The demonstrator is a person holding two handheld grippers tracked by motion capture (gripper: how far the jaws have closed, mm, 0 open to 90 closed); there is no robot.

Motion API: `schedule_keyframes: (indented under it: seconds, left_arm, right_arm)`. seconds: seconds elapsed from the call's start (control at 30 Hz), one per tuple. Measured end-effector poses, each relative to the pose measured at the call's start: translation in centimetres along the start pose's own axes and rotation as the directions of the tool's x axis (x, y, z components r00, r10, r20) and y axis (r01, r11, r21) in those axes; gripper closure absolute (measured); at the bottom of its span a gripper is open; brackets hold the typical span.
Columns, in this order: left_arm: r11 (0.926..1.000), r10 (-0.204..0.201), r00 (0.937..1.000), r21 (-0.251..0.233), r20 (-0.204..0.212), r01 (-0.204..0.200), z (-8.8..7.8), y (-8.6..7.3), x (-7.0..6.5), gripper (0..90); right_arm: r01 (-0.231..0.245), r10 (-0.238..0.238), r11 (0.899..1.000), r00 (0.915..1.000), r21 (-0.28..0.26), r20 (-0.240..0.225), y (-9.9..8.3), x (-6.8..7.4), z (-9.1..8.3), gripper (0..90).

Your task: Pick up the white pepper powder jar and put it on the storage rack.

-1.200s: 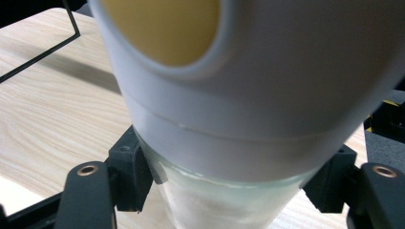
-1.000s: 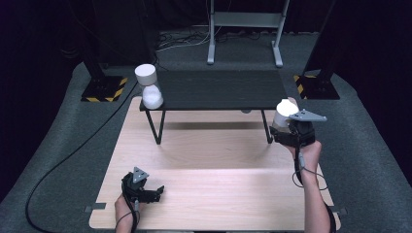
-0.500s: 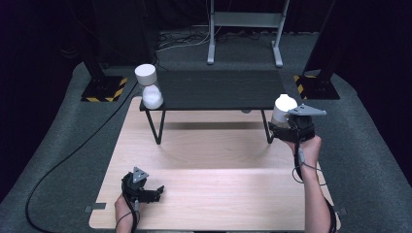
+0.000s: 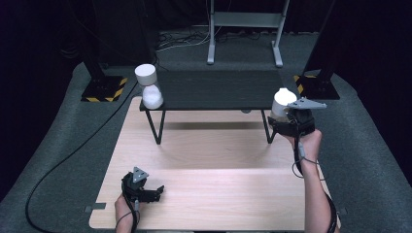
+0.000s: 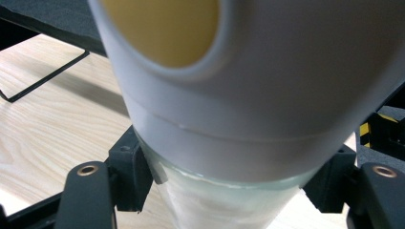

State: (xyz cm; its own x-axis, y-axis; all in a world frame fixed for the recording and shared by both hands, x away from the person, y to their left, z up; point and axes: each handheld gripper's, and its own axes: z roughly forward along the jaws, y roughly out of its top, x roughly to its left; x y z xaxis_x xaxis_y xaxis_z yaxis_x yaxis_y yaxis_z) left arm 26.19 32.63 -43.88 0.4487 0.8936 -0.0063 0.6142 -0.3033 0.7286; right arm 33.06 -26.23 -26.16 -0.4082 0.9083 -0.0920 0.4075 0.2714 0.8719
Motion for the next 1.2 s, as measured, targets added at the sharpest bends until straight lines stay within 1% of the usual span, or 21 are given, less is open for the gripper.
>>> schedule_keyframes:
  seconds: [0.7,0.8,0.9,0.97,1.2]
  left_arm:
    - [1.0,0.0,1.0,0.0,0.0,0.0,0.0,0.0,0.0,1.6]
    - [1.0,0.0,1.0,0.0,0.0,0.0,0.0,0.0,0.0,1.6]
    - [1.0,0.0,1.0,0.0,0.0,0.0,0.0,0.0,0.0,1.6]
    - [1.0,0.0,1.0,0.0,0.0,0.0,0.0,0.0,0.0,1.6]
    - [1.0,0.0,1.0,0.0,0.0,0.0,0.0,0.0,0.0,1.6]
  right_arm:
    - [0.022,-0.022,0.999,0.9996,-0.024,0.015,2.0,-0.2,-1.1,30.4]
    - [0.02,-0.02,0.999,0.9997,-0.03,0.016,2.3,-0.3,-1.2,30.4]
    - [0.008,-0.008,0.999,0.9999,-0.041,0.006,2.4,-0.6,-1.3,30.4]
    - [0.011,-0.011,0.999,0.9999,-0.039,0.013,2.6,-0.6,-1.2,30.4]
    - [0.009,-0.008,0.999,0.9998,-0.038,0.016,3.4,-0.8,-0.9,30.4]
